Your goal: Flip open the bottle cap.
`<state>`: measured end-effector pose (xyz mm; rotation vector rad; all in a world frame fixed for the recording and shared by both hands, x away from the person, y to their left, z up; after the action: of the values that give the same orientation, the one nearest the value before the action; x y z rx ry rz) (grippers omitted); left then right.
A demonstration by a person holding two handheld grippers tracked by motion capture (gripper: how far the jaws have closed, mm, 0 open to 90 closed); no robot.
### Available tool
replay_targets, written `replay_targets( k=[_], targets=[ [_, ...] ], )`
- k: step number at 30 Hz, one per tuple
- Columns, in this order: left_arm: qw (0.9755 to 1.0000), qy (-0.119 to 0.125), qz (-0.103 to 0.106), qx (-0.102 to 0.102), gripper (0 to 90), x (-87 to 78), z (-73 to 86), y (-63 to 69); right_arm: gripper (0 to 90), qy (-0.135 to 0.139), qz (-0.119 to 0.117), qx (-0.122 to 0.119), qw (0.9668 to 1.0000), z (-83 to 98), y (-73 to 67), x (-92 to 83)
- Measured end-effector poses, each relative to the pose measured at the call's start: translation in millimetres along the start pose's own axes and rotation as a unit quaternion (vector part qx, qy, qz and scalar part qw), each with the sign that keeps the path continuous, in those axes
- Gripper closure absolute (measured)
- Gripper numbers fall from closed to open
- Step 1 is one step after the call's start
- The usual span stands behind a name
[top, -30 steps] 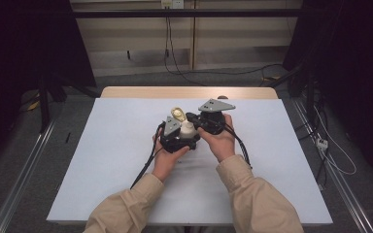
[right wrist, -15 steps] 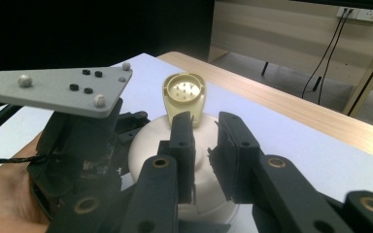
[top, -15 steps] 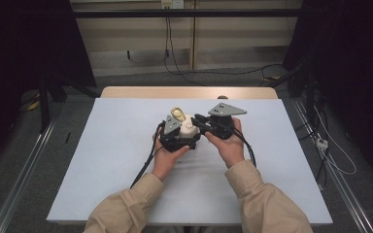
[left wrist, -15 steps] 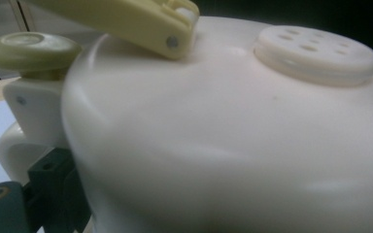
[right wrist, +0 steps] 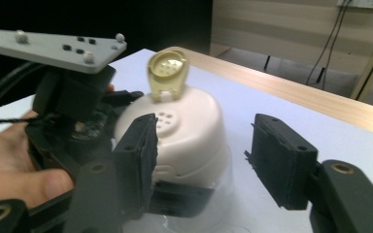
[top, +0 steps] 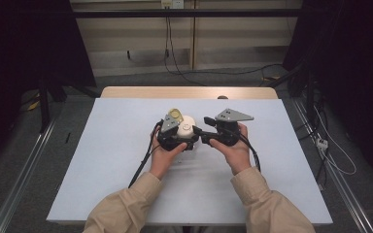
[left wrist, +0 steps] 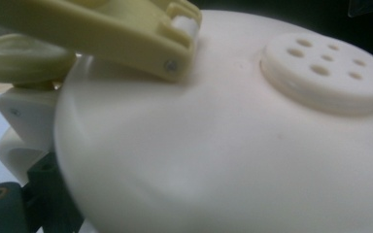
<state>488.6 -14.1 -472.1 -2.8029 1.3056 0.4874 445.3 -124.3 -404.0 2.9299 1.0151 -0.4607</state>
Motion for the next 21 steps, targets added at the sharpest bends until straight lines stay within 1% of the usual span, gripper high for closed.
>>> replay_targets(
  k=[2, 3, 5, 8, 10, 12, 14, 15, 16, 17, 18, 19, 20, 21],
  targets=[
    [1.0000, -0.009, 0.000, -0.001, 5.1, -3.1, -0.4, -0.4, 36.7, 0.003, 0.006, -0.001, 1.0000, 1.6, 1.2, -2.9],
    [0.9999, -0.010, 0.004, -0.003, 5.0, -4.2, -0.6, -0.4, 34.9, 0.003, 0.001, 0.001, 1.0000, 2.6, 0.8, -4.1],
    [0.9998, -0.015, 0.008, -0.005, 4.9, -6.0, -0.4, -0.8, 28.3, -0.003, 0.002, -0.001, 1.0000, 5.3, 1.1, -6.3],
    [0.9998, -0.017, 0.012, -0.004, 4.5, -6.1, 0.6, 0.2, 25.5, 0.000, 0.004, 0.001, 1.0000, 8.8, 2.3, -10.5],
    [0.9998, -0.019, 0.011, -0.001, 4.4, -4.9, 2.0, 1.7, 24.1, 0.003, 0.006, 0.001, 1.0000, 10.9, 3.5, -13.7],
    [0.9998, -0.019, 0.009, 0.002, 4.1, -2.9, 4.0, 3.2, 22.9, 0.005, 0.013, -0.002, 0.9999, 12.9, 6.1, -17.6],
    [0.9997, -0.024, 0.011, -0.001, 3.8, -1.8, 6.4, 4.6, 22.3, 0.006, 0.016, 0.001, 0.9999, 14.5, 8.4, -21.5],
    [0.9995, -0.028, 0.012, -0.001, 3.8, -1.1, 8.1, 5.7, 21.8, 0.007, 0.020, 0.000, 0.9998, 15.3, 10.2, -23.8],
    [0.9992, -0.037, 0.012, 0.005, 3.5, -0.7, 10.4, 5.9, 21.8, 0.008, 0.020, 0.001, 0.9998, 15.9, 11.4, -26.1],
    [0.9986, -0.051, 0.005, 0.013, 2.6, -0.6, 13.9, 5.1, 21.6, 0.008, 0.021, 0.002, 0.9997, 16.8, 12.7, -28.1],
    [0.9980, -0.060, 0.010, 0.013, 2.5, -0.6, 17.6, 5.1, 21.3, 0.006, 0.024, 0.001, 0.9997, 18.5, 14.2, -30.3],
    [0.9978, -0.064, 0.012, 0.013, 2.6, -1.1, 20.3, 4.5, 21.1, 0.007, 0.026, -0.001, 0.9997, 20.1, 15.8, -32.2],
    [0.9980, -0.059, 0.015, 0.015, 2.7, -3.0, 21.1, 4.1, 20.7, 0.006, 0.027, 0.001, 0.9996, 22.0, 17.1, -34.0],
    [0.9980, -0.059, 0.016, 0.019, 3.6, -4.8, 21.8, 4.3, 19.7, 0.003, 0.030, 0.002, 0.9995, 23.9, 18.5, -35.9]
  ],
)
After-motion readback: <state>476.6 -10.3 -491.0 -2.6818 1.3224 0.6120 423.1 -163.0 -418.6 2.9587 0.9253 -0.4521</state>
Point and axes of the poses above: each handheld gripper's, and its own axes: x roughly forward along the jaws, z roughly out of its underside, y roughly to its right, the point moved 7 cm from there along x, roughly forward along the jaws, and after that the axes turned 5 degrees about y, right-handed, at the moved point
